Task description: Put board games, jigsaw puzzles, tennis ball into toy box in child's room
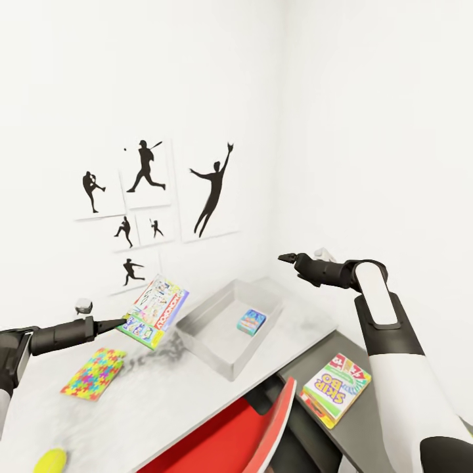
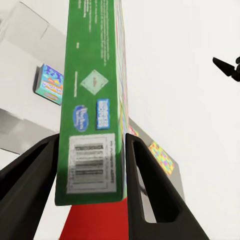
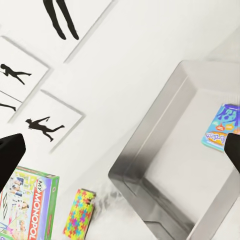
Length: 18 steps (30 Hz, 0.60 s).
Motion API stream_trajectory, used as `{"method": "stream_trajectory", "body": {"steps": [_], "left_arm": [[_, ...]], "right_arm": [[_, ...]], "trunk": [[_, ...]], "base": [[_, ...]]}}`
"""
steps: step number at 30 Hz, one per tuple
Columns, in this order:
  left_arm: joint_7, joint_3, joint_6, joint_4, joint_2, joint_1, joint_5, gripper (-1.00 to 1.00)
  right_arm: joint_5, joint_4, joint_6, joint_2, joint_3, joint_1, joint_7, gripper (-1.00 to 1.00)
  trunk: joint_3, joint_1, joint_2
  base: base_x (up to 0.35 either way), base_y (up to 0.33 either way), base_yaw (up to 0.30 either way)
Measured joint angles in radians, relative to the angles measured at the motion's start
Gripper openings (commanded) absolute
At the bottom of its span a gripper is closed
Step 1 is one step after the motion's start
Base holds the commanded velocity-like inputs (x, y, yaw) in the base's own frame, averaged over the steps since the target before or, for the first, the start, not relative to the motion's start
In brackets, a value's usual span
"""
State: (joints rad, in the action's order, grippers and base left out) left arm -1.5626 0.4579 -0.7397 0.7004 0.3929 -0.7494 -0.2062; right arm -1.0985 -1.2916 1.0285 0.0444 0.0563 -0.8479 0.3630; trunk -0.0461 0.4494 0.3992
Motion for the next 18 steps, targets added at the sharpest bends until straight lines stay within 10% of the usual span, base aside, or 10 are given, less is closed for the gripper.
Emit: {"method": "stream_trajectory", "body": {"steps": [18], "left_arm": [[0.0, 0.0, 0.0, 0.0, -0.001, 0.0, 0.0, -1.0]], "right_arm": [[0.0, -0.001, 0.001, 0.0, 0.001, 0.0, -0.001, 1.0]], "trunk": [[0.009, 0.0, 0.0]], "base": [[0.121, -0.048, 0.0]]}}
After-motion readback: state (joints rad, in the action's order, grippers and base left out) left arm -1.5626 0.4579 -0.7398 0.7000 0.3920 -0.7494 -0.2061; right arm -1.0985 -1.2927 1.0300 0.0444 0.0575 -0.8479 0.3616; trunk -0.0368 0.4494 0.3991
